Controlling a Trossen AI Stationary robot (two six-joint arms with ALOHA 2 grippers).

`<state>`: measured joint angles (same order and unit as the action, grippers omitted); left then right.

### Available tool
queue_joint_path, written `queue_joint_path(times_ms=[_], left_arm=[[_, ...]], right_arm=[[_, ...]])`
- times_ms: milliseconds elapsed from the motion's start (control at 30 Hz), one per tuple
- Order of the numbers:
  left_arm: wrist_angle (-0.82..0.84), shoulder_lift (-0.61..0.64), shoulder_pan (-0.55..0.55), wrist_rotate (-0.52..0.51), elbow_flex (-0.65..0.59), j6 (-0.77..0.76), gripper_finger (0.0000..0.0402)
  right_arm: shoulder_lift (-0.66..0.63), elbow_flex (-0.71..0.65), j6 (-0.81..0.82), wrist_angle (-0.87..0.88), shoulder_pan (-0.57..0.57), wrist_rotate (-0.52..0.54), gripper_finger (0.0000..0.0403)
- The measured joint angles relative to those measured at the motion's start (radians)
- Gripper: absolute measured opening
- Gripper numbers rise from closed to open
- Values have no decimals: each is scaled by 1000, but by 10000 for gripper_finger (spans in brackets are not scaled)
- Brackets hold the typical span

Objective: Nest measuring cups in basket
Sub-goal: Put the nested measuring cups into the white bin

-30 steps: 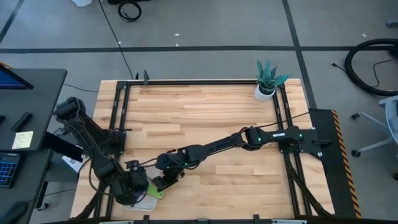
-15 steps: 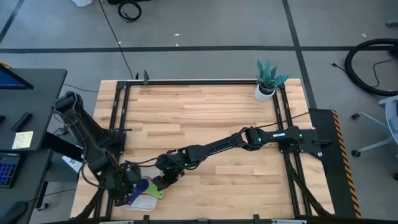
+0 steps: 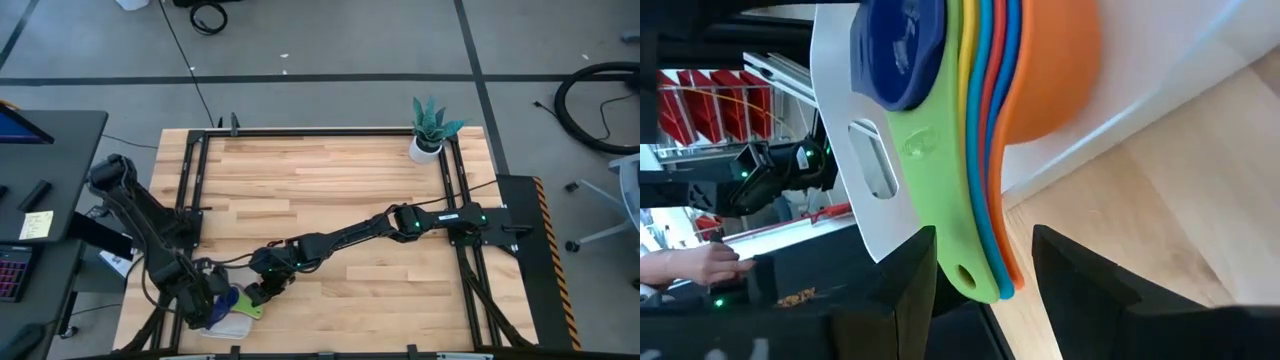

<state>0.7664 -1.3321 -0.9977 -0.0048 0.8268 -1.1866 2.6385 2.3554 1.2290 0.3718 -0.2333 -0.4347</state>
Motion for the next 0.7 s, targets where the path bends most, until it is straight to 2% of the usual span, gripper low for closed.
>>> queue_joint_path(times_ms=[133, 300, 700], left_arm=[[-17, -32, 0, 4, 0, 1, 84], [-92, -56, 0, 57, 0, 2, 84], [-172, -57, 43, 48, 0, 18, 84]], right_arm=[[0, 0, -1, 0, 0, -1, 172], [0, 0, 22, 0, -1, -2, 172], [2, 0, 101, -113, -7, 0, 172]])
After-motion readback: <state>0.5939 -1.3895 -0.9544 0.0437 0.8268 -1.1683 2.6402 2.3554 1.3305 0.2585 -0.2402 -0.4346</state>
